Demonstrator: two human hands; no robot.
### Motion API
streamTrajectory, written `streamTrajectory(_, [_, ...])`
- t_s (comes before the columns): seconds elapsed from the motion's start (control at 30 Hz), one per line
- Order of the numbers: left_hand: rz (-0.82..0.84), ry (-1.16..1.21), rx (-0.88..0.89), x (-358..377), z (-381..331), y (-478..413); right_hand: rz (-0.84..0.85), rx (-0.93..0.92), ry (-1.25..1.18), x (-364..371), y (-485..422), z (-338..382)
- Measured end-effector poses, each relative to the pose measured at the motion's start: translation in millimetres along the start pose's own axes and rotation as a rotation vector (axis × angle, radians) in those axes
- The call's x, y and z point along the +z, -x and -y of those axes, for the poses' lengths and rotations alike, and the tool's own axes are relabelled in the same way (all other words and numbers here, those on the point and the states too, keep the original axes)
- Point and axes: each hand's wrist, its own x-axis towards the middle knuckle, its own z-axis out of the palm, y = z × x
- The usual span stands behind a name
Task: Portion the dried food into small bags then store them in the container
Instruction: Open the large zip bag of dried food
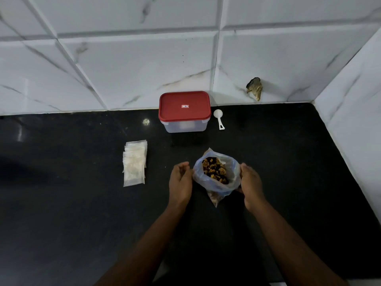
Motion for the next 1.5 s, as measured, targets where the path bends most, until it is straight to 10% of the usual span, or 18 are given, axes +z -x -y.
streamTrajectory(0.3, [0.168, -0.582, 0.275, 5, -26, -31, 0.076, -0.559, 0.531, -7, -9, 14])
streamTrajectory(0.43, [0.235, -0.44, 0.055, 7, -35, -40, 0.147, -0.394, 0.58, -5, -19, 27])
streamTrajectory(0.77, [0.359, 0.202, -0.586, 7, -47, -50, 0.375, 0.308, -0.165, -7, -22, 35])
streamTrajectory(1.17, [0.218, -0.101, -0.406, 1, -29, -34, 0.25, -0.026, 0.446, -23, -25, 24])
streamTrajectory(1.5, [0.245, 0.171, -0.627, -10, -24, -4, 0.28, 0.15, 0.187, -33, -12, 18])
